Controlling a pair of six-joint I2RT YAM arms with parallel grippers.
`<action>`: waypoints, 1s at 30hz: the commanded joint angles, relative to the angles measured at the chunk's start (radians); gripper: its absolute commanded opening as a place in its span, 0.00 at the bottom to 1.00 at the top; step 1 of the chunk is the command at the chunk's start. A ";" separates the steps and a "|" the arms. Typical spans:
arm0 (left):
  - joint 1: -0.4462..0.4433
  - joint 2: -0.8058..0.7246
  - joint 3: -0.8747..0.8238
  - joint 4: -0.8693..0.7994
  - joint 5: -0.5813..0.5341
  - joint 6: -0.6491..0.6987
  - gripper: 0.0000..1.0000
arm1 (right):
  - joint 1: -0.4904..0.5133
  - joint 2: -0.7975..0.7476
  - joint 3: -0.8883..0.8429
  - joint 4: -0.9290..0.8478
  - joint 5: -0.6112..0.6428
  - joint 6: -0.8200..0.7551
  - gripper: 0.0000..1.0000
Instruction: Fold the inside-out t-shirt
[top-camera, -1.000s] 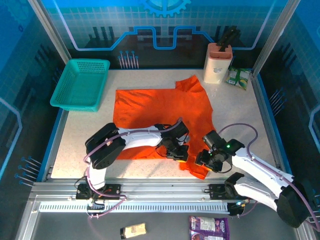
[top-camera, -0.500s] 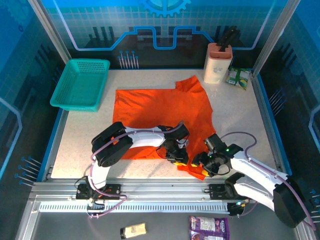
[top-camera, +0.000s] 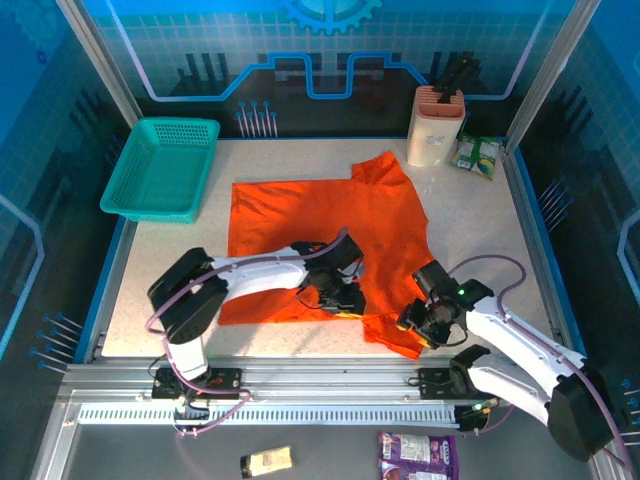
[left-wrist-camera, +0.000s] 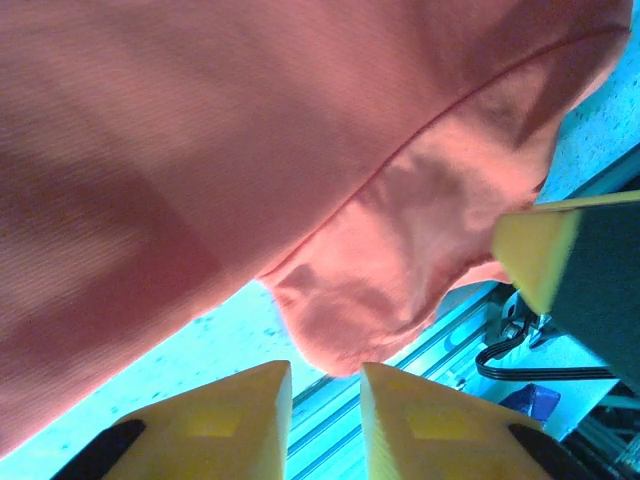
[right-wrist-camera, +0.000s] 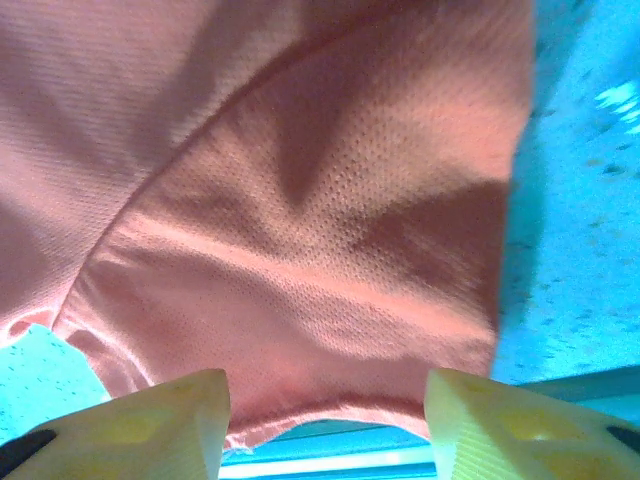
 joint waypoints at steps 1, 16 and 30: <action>0.062 -0.118 -0.093 -0.028 -0.062 -0.045 0.22 | 0.004 -0.028 0.053 -0.192 0.101 -0.027 0.52; 0.207 -0.313 -0.255 -0.041 -0.086 -0.055 0.21 | 0.096 -0.041 -0.078 -0.092 0.005 0.232 0.33; 0.282 -0.432 -0.324 -0.065 -0.147 -0.103 0.22 | 0.099 -0.057 -0.138 -0.040 -0.003 0.314 0.12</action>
